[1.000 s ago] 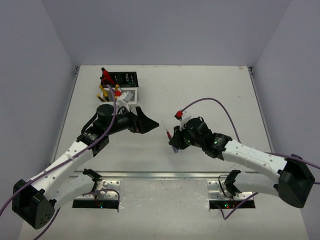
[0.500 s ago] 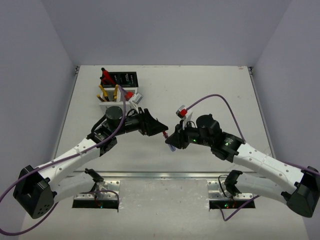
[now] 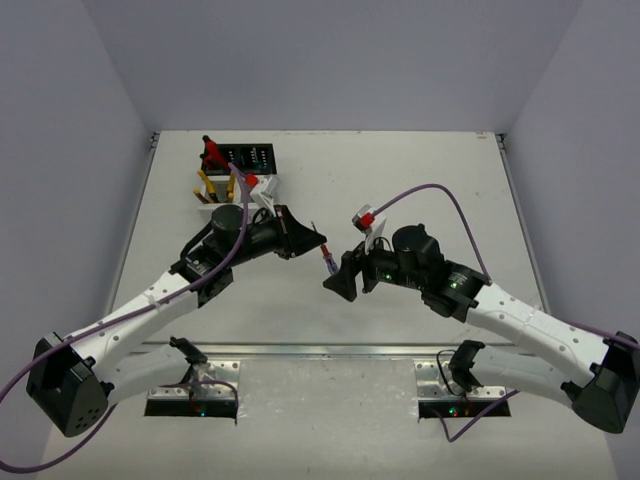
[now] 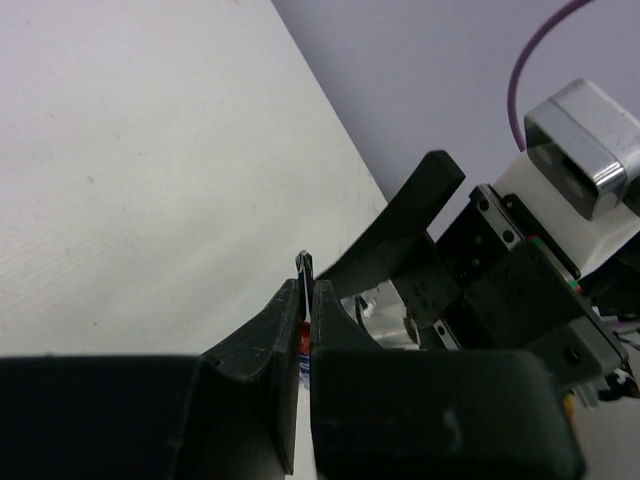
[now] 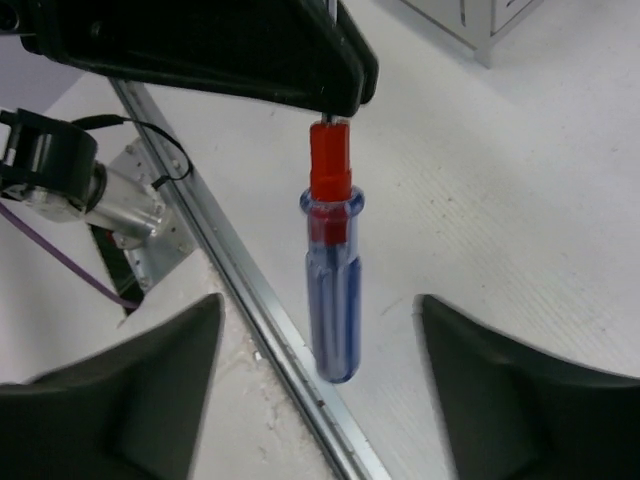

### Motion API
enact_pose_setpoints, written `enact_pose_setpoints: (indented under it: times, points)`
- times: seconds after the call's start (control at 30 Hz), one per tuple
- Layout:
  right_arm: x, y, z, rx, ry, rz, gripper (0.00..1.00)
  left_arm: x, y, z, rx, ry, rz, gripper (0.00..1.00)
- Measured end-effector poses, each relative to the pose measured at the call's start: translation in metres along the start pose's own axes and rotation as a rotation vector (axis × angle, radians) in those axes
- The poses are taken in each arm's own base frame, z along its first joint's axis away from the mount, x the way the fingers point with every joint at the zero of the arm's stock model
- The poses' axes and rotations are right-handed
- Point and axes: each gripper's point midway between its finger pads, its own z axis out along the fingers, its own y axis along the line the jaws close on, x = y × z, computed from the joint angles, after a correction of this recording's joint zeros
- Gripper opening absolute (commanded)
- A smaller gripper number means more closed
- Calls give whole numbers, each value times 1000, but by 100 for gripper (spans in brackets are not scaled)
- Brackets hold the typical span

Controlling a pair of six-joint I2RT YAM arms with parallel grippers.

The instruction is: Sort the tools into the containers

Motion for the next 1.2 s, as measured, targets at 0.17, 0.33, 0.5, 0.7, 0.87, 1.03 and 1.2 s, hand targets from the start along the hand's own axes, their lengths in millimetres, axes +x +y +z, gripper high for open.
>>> enact_pose_setpoints:
  times: [0.17, 0.33, 0.5, 0.7, 0.87, 1.03, 1.2]
  points:
    - [5, -26, -8, 151, 10, 7, 99, -36, 27, 2, -213, -129, 56, 0]
    - [14, -61, -35, 382, 15, 57, 99, -87, 86, -4, -557, -289, 128, 0]
    - [19, -71, -62, 464, -29, 93, 99, -151, 162, -30, -875, -425, 140, 0]
    - [50, -77, -72, 480, 15, 120, 99, -206, 217, -66, -1092, -533, 138, 0]
    - [60, -78, -70, 478, 48, 127, 99, -214, 233, -55, -1116, -525, 140, 0]
    - [64, -76, -68, 469, 69, 128, 99, -196, 255, -47, -1144, -463, 118, 74]
    - [67, -77, -67, 471, 84, 121, 99, -179, 252, -47, -1110, -430, 86, 100]
